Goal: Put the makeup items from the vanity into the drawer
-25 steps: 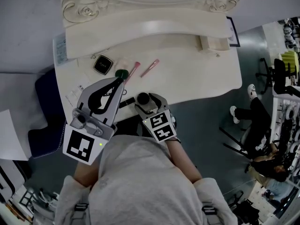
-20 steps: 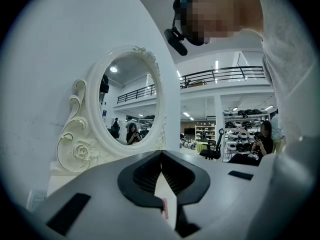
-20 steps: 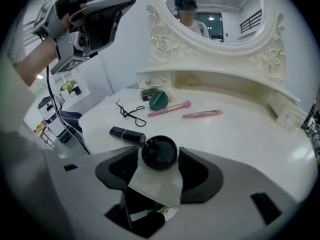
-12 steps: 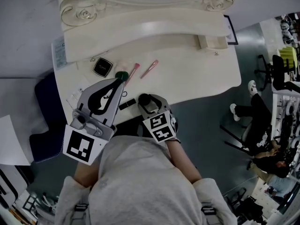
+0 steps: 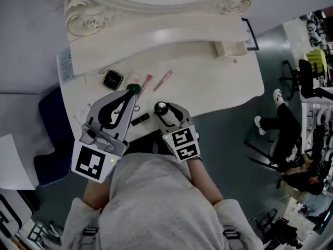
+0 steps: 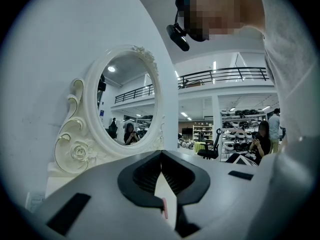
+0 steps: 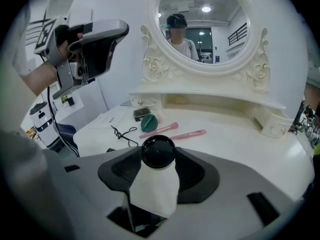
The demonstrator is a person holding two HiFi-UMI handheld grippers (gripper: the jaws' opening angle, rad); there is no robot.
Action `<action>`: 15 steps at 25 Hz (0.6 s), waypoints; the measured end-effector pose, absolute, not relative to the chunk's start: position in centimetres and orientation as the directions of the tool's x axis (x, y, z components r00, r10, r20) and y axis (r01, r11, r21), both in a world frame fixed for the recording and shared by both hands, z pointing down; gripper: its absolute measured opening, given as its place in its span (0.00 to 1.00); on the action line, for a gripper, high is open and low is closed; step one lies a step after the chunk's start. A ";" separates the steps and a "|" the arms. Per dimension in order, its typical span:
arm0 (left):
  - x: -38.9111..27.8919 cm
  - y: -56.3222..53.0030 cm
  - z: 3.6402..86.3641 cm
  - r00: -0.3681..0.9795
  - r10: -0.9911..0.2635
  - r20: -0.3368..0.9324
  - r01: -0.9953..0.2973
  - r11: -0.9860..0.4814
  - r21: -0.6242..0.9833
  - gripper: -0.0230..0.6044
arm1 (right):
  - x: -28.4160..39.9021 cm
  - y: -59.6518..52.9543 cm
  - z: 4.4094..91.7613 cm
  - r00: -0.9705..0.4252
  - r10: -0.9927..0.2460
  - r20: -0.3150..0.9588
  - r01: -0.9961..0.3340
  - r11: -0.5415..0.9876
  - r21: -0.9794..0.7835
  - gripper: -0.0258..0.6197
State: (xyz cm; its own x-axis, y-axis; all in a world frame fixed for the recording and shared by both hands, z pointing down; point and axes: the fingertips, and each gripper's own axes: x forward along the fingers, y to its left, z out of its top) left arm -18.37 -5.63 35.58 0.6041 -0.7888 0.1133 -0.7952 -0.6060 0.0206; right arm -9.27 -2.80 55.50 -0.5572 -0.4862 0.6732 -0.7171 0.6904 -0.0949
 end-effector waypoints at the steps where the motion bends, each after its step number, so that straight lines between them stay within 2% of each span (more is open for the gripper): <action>1: -18.3 -5.6 35.5 0.605 -0.788 0.112 -0.795 -0.607 0.020 0.06 | -9.3 -3.0 55.0 -0.563 -0.496 0.661 -0.718 0.690 -0.093 0.39; 15: -18.0 -6.0 34.8 0.607 -0.787 0.109 -0.792 -0.611 0.003 0.06 | -8.8 -6.0 47.7 -0.613 -0.627 0.481 -0.740 0.669 -0.069 0.39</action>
State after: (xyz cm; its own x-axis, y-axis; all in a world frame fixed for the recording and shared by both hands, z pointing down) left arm -18.02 -5.98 34.81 0.6073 -0.7870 0.1087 -0.7919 -0.6107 0.0025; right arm -8.77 -6.04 47.74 -0.6127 -0.6271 0.4811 -0.7396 0.6695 -0.0692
